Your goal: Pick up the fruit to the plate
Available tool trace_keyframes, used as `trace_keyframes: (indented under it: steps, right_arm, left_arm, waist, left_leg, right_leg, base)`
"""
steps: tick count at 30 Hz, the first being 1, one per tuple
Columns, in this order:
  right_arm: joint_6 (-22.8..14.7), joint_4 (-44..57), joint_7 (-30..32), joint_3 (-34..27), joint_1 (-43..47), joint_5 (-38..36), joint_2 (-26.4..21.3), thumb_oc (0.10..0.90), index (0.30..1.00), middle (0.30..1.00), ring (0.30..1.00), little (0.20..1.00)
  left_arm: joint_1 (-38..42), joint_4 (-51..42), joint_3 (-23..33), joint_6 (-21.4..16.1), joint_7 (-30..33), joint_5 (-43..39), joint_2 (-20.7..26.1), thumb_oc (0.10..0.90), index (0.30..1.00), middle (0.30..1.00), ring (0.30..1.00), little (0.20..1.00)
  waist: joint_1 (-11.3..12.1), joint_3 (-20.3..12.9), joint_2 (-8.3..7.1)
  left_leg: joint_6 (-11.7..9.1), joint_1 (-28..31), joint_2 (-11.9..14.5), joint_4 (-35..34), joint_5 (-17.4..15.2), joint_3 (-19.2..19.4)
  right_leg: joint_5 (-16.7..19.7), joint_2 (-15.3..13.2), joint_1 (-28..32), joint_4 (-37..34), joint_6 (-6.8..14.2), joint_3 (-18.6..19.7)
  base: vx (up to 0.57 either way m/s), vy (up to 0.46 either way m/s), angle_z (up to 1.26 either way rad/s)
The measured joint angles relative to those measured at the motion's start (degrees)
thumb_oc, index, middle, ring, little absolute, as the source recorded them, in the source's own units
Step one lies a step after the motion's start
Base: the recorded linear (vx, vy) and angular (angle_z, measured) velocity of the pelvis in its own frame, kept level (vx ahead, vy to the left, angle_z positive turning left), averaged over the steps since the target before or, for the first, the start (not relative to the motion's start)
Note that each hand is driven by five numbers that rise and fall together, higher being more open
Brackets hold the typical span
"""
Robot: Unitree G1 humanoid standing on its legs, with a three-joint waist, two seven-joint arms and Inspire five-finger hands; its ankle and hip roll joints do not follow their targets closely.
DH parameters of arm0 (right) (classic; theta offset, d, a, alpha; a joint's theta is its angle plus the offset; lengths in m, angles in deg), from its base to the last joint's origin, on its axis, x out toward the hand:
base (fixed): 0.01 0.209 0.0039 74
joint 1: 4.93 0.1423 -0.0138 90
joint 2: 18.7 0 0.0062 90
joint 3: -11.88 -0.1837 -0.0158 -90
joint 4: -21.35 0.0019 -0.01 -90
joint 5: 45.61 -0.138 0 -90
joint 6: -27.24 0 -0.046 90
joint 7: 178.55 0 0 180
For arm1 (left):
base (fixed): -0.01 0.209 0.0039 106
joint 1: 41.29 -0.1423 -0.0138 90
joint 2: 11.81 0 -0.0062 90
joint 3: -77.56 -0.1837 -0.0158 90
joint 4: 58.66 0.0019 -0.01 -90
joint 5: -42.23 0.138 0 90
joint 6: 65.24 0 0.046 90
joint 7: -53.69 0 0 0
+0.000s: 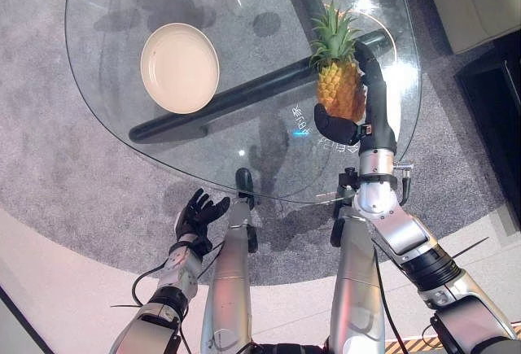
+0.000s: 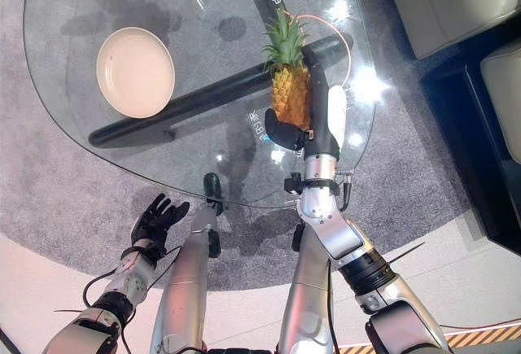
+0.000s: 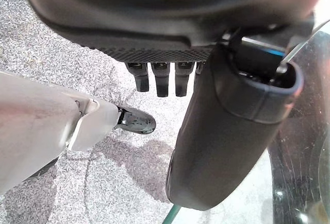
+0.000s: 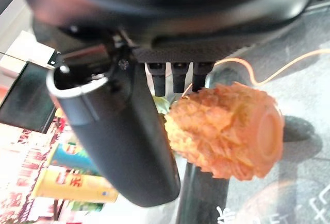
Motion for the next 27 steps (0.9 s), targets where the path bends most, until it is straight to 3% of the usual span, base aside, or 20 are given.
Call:
trace_keyframes:
  steps: [27]
  right_arm:
    - [4.5,-5.9,6.8,1.4,3.5,0.0,2.7,0.8,0.9,0.9,0.9,0.9]
  left_arm:
    - [0.0,0.0,-1.7,0.3,0.0,1.4,0.1,0.8,0.9,0.9,0.9,0.9]
  waist:
    - [0.1,0.0,0.0]
  left_leg:
    - [-0.1,-0.4,0.0,0.3,0.0,-0.4]
  right_leg:
    - [-0.5,0.0,-0.3,0.7,-0.2,-0.3]
  base:
    - [0.0,0.0,0.0]
